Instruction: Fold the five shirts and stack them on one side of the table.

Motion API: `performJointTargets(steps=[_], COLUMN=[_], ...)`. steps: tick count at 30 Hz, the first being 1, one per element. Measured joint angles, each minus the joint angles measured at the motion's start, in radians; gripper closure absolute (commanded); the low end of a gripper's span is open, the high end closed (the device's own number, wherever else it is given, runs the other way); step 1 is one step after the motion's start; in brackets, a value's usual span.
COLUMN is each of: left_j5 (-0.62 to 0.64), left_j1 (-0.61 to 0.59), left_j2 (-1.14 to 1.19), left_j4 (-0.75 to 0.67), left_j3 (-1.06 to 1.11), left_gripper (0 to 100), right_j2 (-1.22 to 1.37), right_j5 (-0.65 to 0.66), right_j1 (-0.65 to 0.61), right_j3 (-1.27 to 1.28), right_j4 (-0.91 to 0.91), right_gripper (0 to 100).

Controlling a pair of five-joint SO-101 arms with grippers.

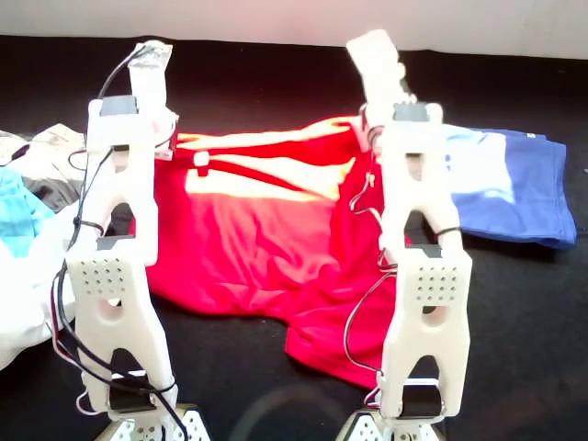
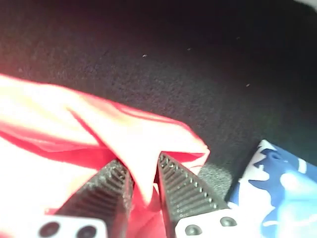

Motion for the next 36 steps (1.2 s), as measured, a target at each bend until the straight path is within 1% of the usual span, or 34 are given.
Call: performJointTargets(steps=[7, 13, 19, 21, 24, 26, 31, 36], left_j5=[-0.006, -0.117, -0.129, -0.129, -0.135, -0.135, -0.143, -0.192], left_j1=[0.002, 0.005, 0.002, -0.002, -0.008, -0.008, -0.015, -0.026], left_j2=[-0.037, -0.037, -0.066, -0.124, -0.236, -0.305, -0.410, -0.460], left_j4=[0.275, 0.511, 0.554, 0.555, 0.555, 0.555, 0.555, 0.555], left_j3=[-0.193, -0.253, -0.245, -0.187, -0.025, 0.094, 0.305, 0.457], left_gripper=[99, 99, 99, 99, 99, 99, 99, 99], right_j2=[0.000, 0.000, -0.002, -0.009, -0.095, -0.206, -0.537, -0.873], right_j5=[0.000, 0.000, -0.005, -0.049, -0.097, -0.104, -0.104, -0.091], right_j1=[0.034, 0.035, 0.060, 0.060, 0.058, 0.049, 0.014, 0.015], right_j3=[-0.322, -0.457, -0.476, -0.451, -0.304, -0.147, 0.371, 0.868], right_j4=[0.339, 0.647, 0.686, 0.686, 0.686, 0.686, 0.667, 0.532], right_gripper=[99.3, 99.3, 99.3, 99.3, 99.3, 99.3, 99.3, 99.3])
